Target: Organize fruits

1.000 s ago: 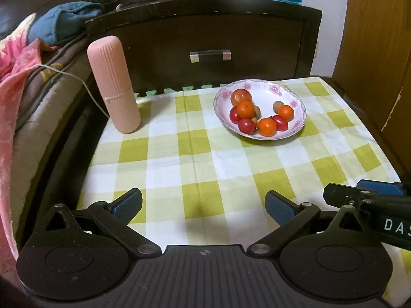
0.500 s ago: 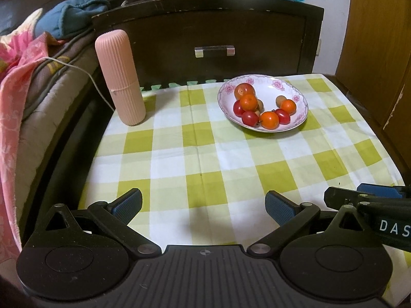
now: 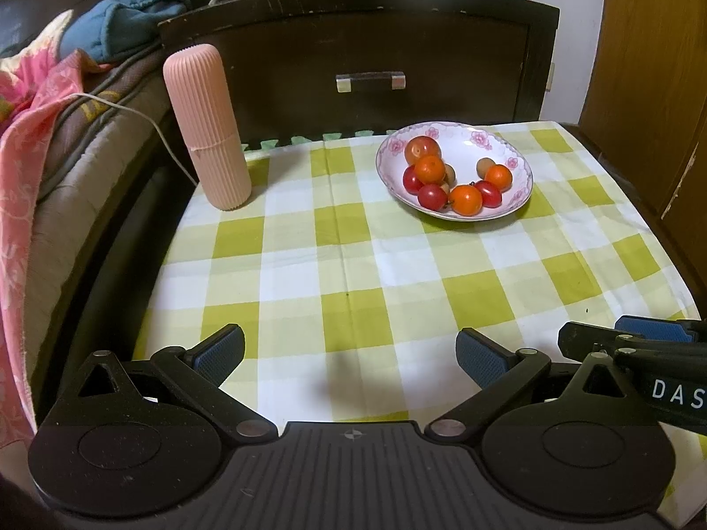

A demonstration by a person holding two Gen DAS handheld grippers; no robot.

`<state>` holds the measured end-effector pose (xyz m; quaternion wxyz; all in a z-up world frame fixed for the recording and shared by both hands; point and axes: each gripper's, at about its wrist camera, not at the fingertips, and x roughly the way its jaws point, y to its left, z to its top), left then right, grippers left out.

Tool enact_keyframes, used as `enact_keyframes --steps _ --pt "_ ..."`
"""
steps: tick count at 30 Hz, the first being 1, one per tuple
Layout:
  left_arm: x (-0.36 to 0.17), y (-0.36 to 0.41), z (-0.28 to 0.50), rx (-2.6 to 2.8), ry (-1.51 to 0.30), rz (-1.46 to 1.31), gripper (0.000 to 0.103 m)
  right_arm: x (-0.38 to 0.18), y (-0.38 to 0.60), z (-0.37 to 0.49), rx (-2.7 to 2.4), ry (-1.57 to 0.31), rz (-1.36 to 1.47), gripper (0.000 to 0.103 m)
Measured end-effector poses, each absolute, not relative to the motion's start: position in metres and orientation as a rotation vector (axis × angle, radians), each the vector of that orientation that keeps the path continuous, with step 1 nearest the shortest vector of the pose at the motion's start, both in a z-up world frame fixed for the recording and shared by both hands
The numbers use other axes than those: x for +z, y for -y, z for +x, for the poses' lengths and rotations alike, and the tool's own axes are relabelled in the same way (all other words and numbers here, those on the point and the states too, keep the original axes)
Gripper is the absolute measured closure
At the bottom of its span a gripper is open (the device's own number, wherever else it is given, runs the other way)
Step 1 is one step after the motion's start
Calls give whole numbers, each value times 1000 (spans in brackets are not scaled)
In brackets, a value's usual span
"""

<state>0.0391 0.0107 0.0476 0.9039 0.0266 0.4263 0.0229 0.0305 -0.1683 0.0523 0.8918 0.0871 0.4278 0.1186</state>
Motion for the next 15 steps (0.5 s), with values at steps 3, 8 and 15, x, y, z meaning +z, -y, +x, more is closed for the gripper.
enact_keyframes --steps 3,8,15 --pt "47 -11 39 48 -881 56 0 52 168 30 245 -889 179 56" --pt "46 -11 39 48 -885 58 0 51 168 31 244 -893 180 56" --pt "45 -11 39 49 -889 62 1 49 167 31 241 -900 178 56"
